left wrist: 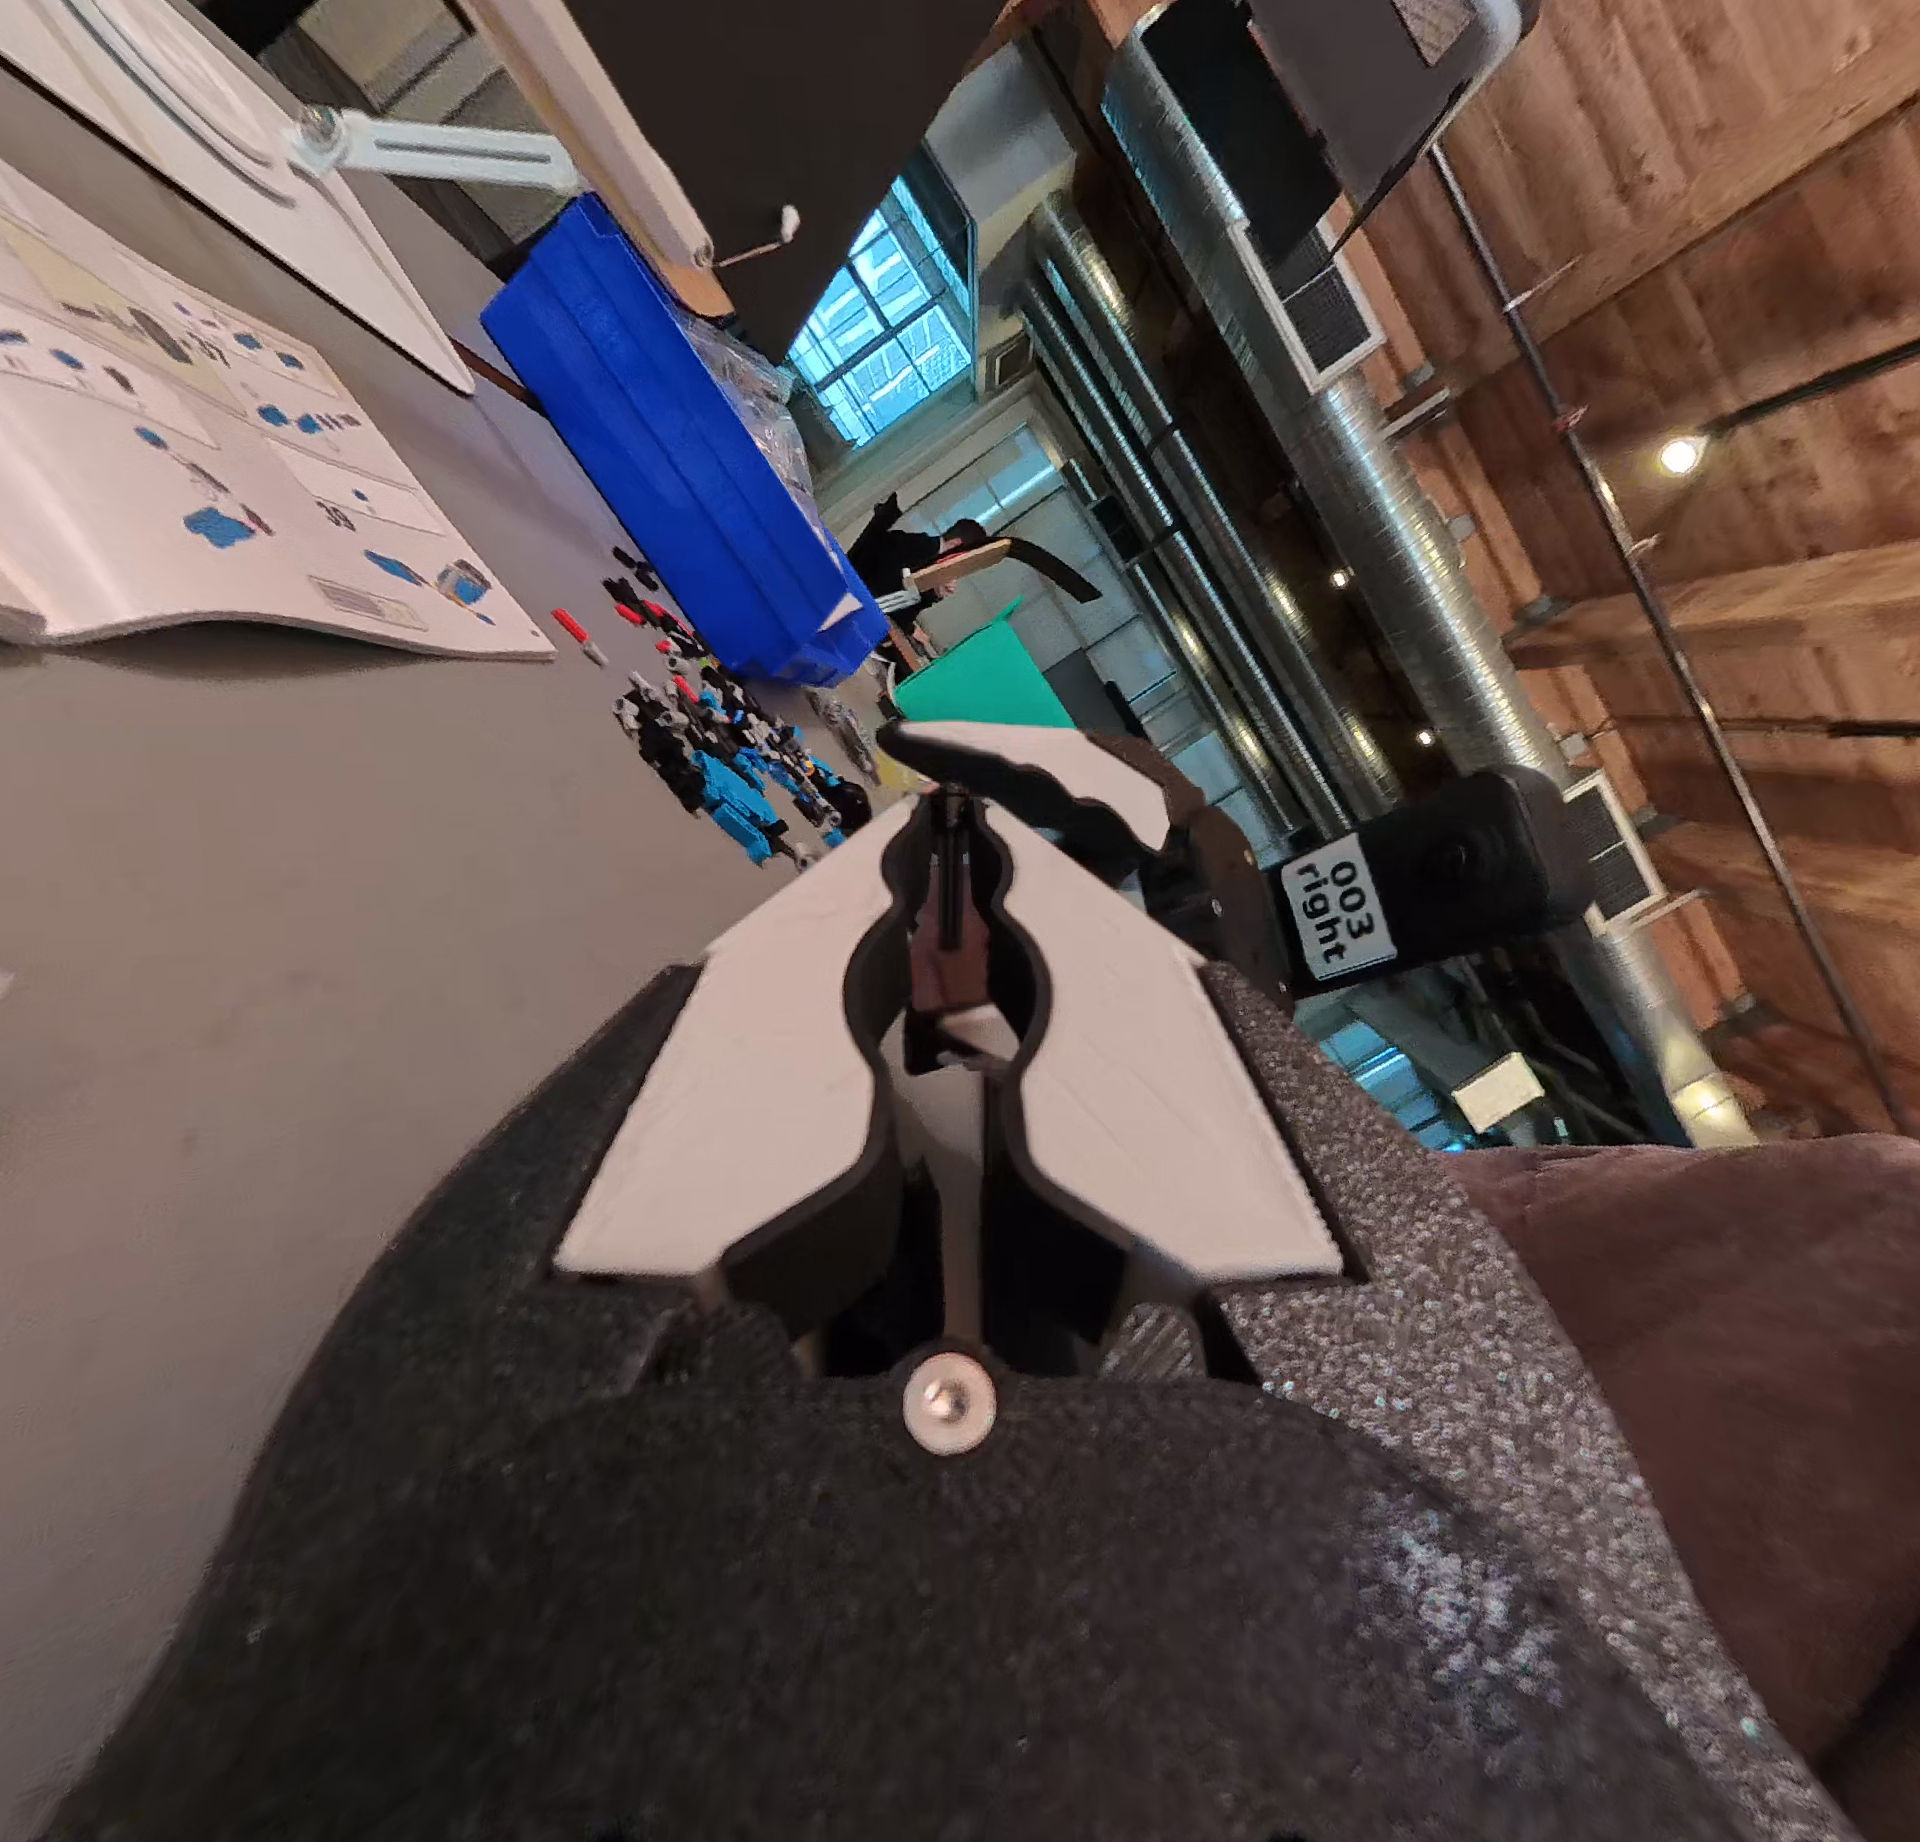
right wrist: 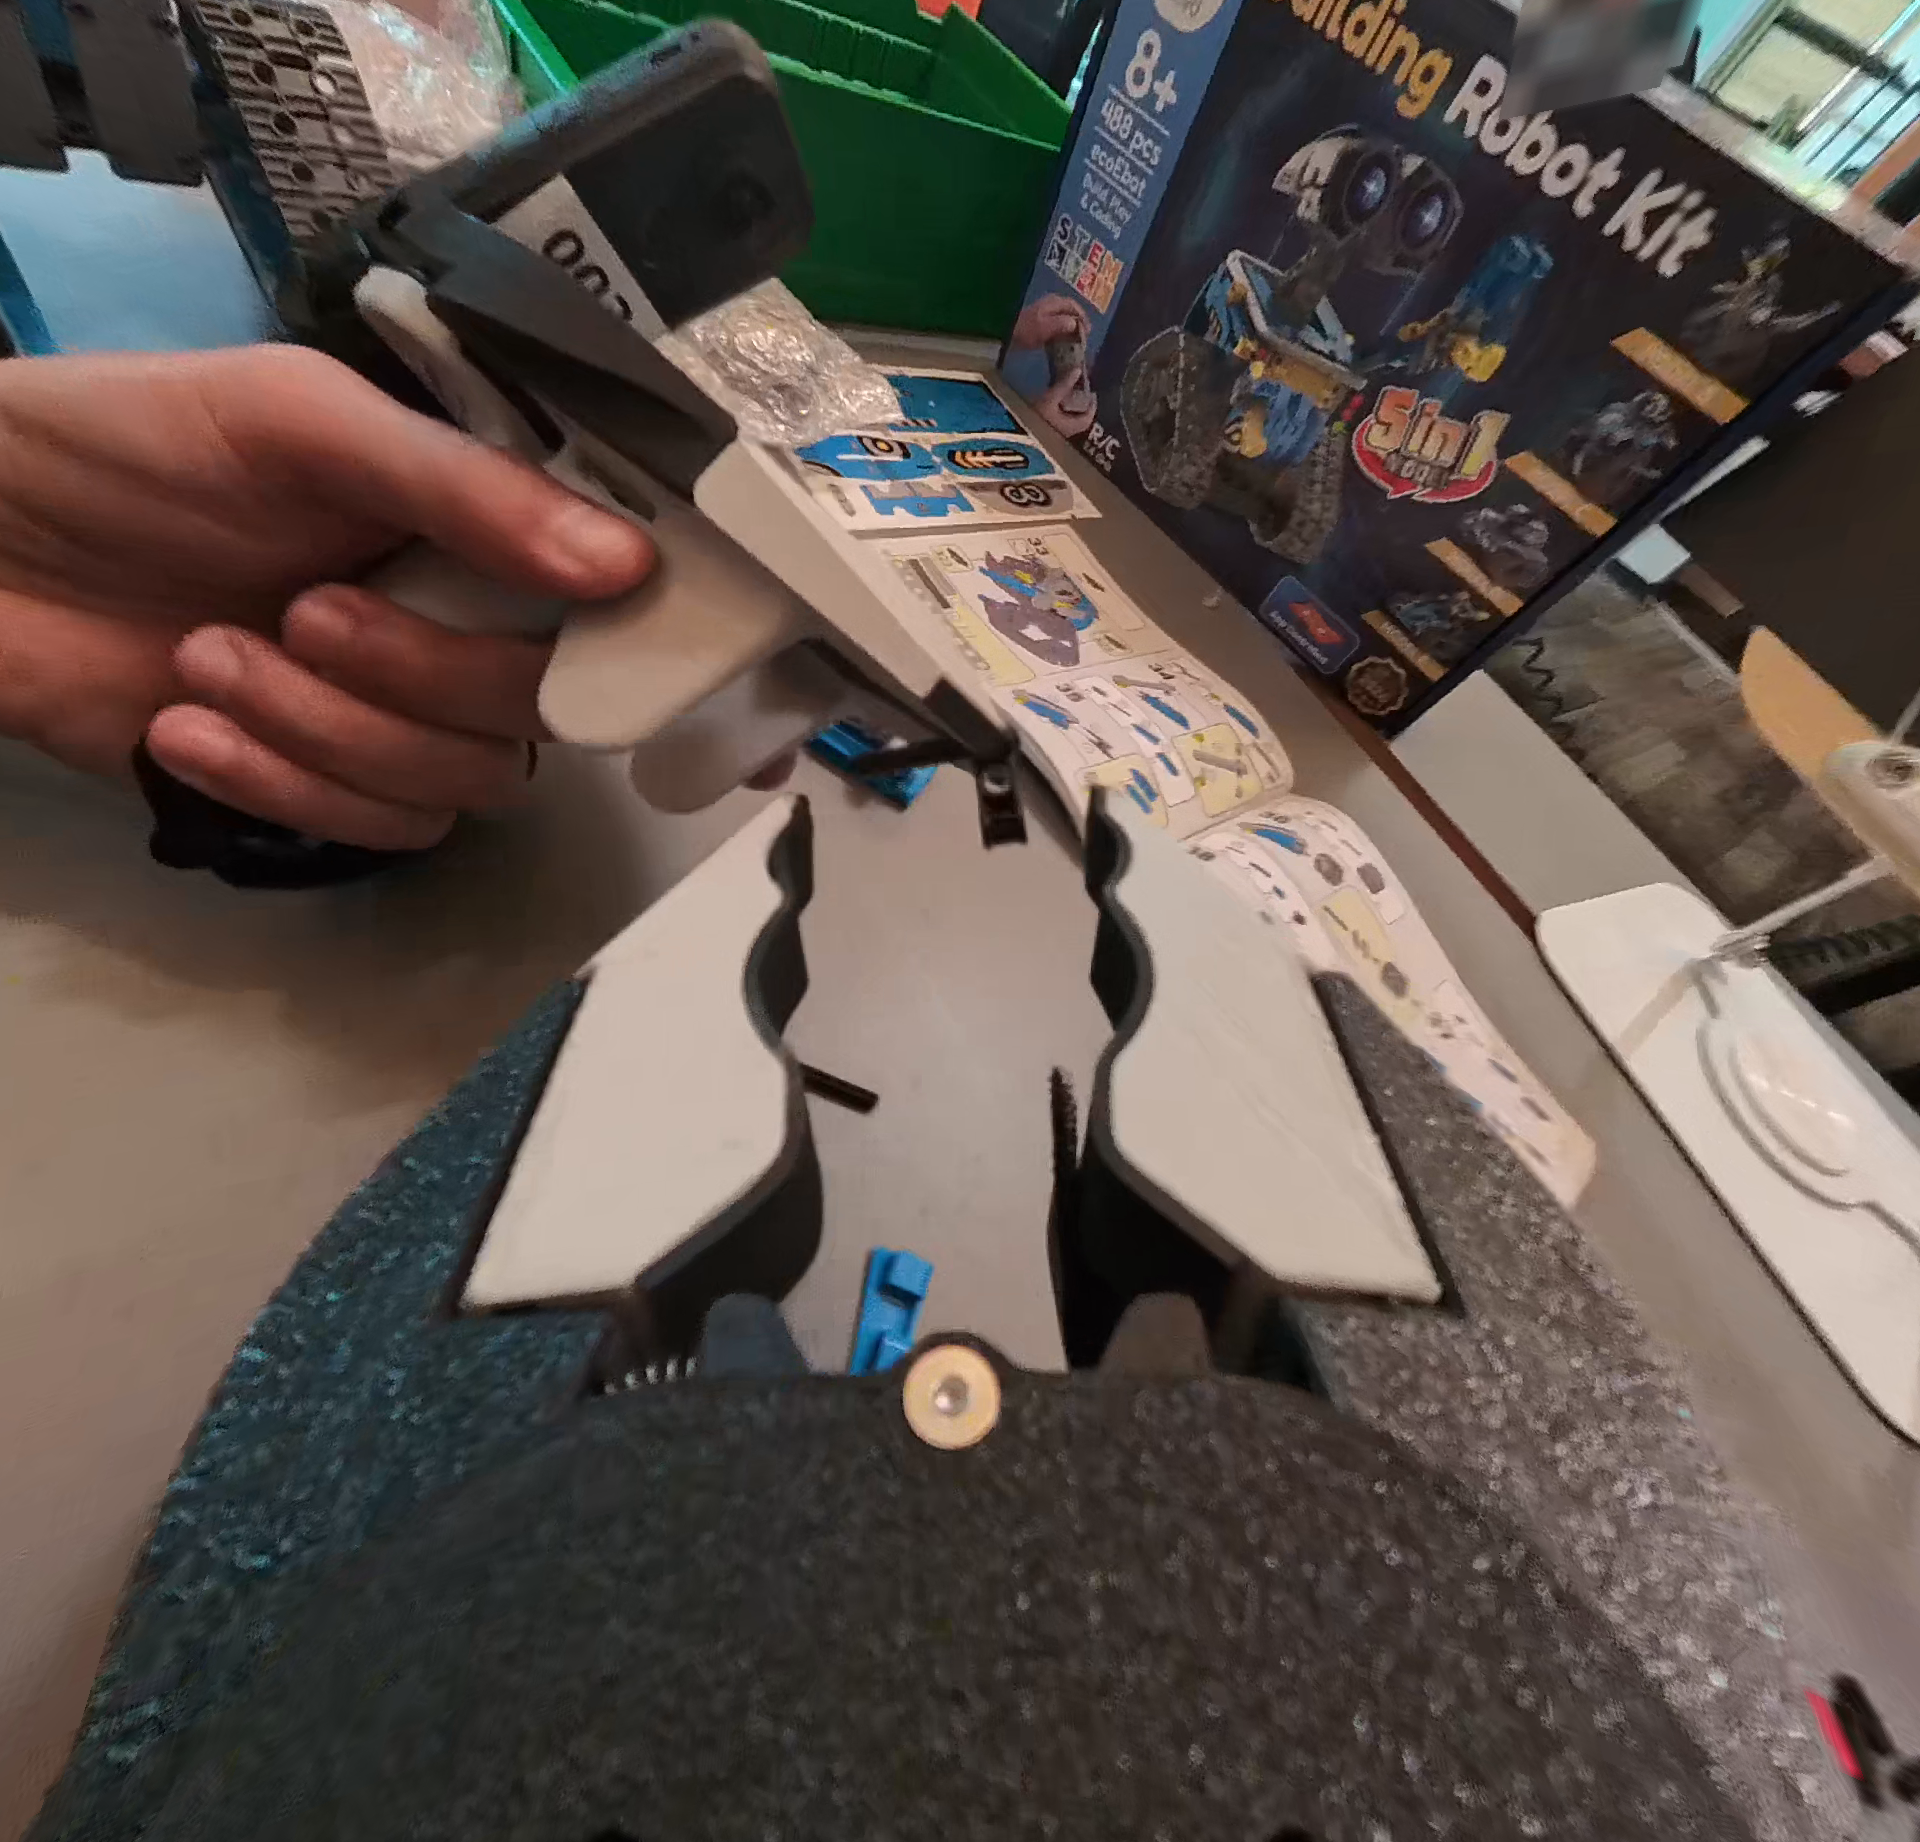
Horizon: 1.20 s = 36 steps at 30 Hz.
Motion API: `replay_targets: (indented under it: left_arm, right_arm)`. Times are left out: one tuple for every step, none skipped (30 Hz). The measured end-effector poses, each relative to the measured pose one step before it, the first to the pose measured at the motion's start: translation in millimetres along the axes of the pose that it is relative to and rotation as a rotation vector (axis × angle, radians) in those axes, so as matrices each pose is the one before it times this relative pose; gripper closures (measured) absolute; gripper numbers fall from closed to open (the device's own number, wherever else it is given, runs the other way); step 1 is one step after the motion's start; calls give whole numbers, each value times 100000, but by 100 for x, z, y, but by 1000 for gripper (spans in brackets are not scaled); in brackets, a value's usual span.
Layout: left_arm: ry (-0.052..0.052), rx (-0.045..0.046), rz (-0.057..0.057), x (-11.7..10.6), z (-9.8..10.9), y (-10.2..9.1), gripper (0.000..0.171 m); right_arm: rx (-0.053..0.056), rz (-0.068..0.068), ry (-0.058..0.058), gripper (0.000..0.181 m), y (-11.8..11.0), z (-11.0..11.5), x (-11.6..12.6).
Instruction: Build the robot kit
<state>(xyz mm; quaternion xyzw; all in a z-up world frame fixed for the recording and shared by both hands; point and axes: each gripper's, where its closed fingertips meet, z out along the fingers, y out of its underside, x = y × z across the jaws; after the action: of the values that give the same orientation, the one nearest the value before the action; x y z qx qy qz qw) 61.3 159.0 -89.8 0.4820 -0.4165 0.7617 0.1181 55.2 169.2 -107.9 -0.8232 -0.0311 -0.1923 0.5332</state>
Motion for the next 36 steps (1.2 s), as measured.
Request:
replay_targets:
  left_arm:
    - [786, -767, -1082, 92, 201, 297, 166]
    - [344, -399, -222, 97, 171, 204, 166]
    - [-44, -290, 269, 46, 124, 114, 166]
    - [-135, -374, 238, 29, 60, 54, 166]
    - [-578, -5, 23, -72, -20, -28, 166]
    - [-946, -629, 124, -172, -23, 104, 166]
    - [-472, -427, -347, -113, -38, 95, 166]
    - [-253, -95, -352, -64, -24, 56, 166]
    - [-218, 47, 196, -10, -26, 1, 166]
    - [33, 10, 261, 16, -30, -40, 166]
    - [-137, -171, 194, -21, -10, -33, 166]
    - [-745, -570, 373, -116, 20, 64, 166]
    - [-881, -367, 261, -153, 8, 62, 166]
    - [-252, -366, 209, -38, 5, 40, 166]
    - [152, -247, 275, 43, 33, 37, 166]
    - [146, -189, 338, 60, 55, 12, 166]
    - [-68, -506, 615, 30, 43, 51, 166]
    - [136, -505, 713, 67, 24, 51, 166]
    - [271, -273, 714, 104, 29, 25, 166]
    - [129, -135, 866, 97, 22, 17, 166]
    - [41, -96, 779, 77, 8, 4, 166]
    - [-60, -57, 774, 63, 11, -2, 166]
    - [17, 3, 667, 65, -9, -5, 166]
    - [11, 33, 431, 46, -20, -10, 166]
    - [-260, -19, 459, -13, -13, 8, 166]
    - [-186, -65, 396, 5, -8, 20, 166]
    - [104, -107, 246, 40, -14, 20, 166]
    - [23, -103, 390, 51, -8, 13, 166]
    - [-218, -183, 602, 16, 3, 29, 166]
    - [-172, -124, 441, 14, -4, 10, 166]
    - [-350, -105, 378, -36, -1, 2, 166]
    - [-1064, -219, 521, -139, 6, 28, 166]
    - [-1881, -202, 920, -236, 5, 34, 166]
    - [-2052, -250, 1619, -220, -11, 34, 166]
    - [-1148, -350, 1731, -81, -18, -7, 166]
    - [-362, 36, 1355, 35, -51, -77, 166]
  right_arm:
    - [-809, 1668, 426, 127, -56, 338, -101]
    - [-902, 626, 1506, 130, -65, 295, 59]
    - [-398, -412, 610, 137, -128, 140, -58]
    - [-80, -1041, -48, 146, -147, 0, -123]
    - [-1005, -540, 753, 148, 28, 24, -1]
    - [-2055, -297, 179, 147, 225, 81, -29]
    - [-1341, -988, -183, 147, 196, 45, -85]
    - [-596, -1907, 125, 147, 131, 13, -56]
    - [-213, -2256, 935, 147, 77, -52, 23]
    - [317, -1816, 1310, 146, -24, -87, 54]
    - [147, -857, 973, 146, -27, -57, 55]
    - [-950, -256, -98, 147, 109, 50, -47]
    - [-1456, 133, -760, 147, 200, 98, -50]
    - [-506, -337, -871, 148, 95, 35, -56]
    - [-53, -61, -659, 148, -2, -48, -33]
    - [-66, 359, -410, 148, -29, -72, 13]
    - [-230, -320, 45, 149, 26, -57, 24]
    - [-131, -1323, 222, 149, 27, -62, -5]
    - [285, -1087, 393, 149, -36, -95, 5]
    - [232, -467, 318, 149, -47, -87, 21]
    - [399, -364, 332, 149, -60, -67, 20]
    - [325, -37, 205, 149, -42, -50, 14]
    - [227, -158, 30, 150, -44, -41, 9]
    - [355, -117, 98, 150, -65, -35, 7]
    - [-15, 209, 37, 150, -16, 12, -8]
    - [-138, -89, 27, 150, 13, 17, -21]
    - [72, -225, -64, 150, -10, -22, -17]
    - [201, -145, 113, 150, -47, -50, 2]
    - [-92, -100, 90, 150, -1, -21, -15]
    - [231, 36, 29, 150, -7, -17, -6]
    - [482, 462, -19, 150, -26, -6, 0]
    - [25, 1084, -609, 150, 66, 57, -16]
    - [-346, 1789, -1449, 149, 154, 122, -52]
    - [-689, 2759, -1607, 149, 201, 172, -48]
    - [-979, 2054, -766, 148, 192, 148, -6]
    - [-51, -159, 925, 147, -32, 7, 71]
